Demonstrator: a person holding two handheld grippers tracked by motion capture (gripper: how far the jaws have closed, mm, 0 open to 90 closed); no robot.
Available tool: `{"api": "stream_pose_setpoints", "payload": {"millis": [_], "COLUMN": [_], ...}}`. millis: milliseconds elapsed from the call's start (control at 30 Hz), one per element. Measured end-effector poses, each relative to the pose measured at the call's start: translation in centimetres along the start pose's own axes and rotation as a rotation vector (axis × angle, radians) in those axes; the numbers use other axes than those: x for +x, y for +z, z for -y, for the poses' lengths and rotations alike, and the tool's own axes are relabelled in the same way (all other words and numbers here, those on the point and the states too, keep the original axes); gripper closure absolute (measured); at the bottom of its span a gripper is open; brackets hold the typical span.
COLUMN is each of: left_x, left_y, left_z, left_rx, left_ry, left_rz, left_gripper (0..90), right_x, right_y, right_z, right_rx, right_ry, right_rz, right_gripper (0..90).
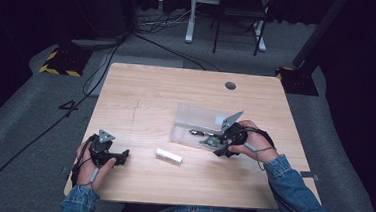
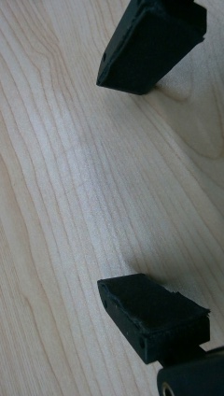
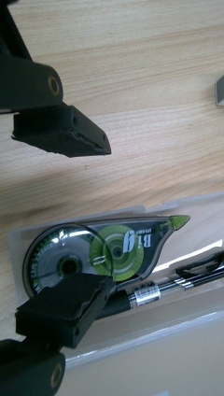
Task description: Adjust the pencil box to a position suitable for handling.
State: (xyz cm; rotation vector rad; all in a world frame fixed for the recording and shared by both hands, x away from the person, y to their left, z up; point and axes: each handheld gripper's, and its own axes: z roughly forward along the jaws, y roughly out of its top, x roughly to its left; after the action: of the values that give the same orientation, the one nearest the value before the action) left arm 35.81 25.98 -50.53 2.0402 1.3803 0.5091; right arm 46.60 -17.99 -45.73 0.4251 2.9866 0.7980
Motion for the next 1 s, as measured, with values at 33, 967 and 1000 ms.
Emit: {"api": "stream_pose_setpoints", "payload": {"millis": [33, 967, 1000], "left_x": [0.00, 0.00, 0.00], "left_y": [0.00, 0.00, 0.00], "left_z": [0.00, 0.00, 0.00], "left_rx": [0.000, 0.000, 0.000], "left_ry": [0.000, 0.000, 0.000], "left_rz": [0.000, 0.000, 0.000], "left_gripper": [5.4, 5.4, 5.4], "right_x": [0.02, -0.14, -0.18], "right_y": [0.04, 0.20, 0.01], "right_z": [-0.06, -0.06, -0.09], "right_rx": [0.001, -0.052, -0.067], "right_ry": [-0.005, 0.041, 0.044], "right_rz": [0.002, 0.045, 0.050], "right_gripper": [32.0, 32.2, 32.2]}}
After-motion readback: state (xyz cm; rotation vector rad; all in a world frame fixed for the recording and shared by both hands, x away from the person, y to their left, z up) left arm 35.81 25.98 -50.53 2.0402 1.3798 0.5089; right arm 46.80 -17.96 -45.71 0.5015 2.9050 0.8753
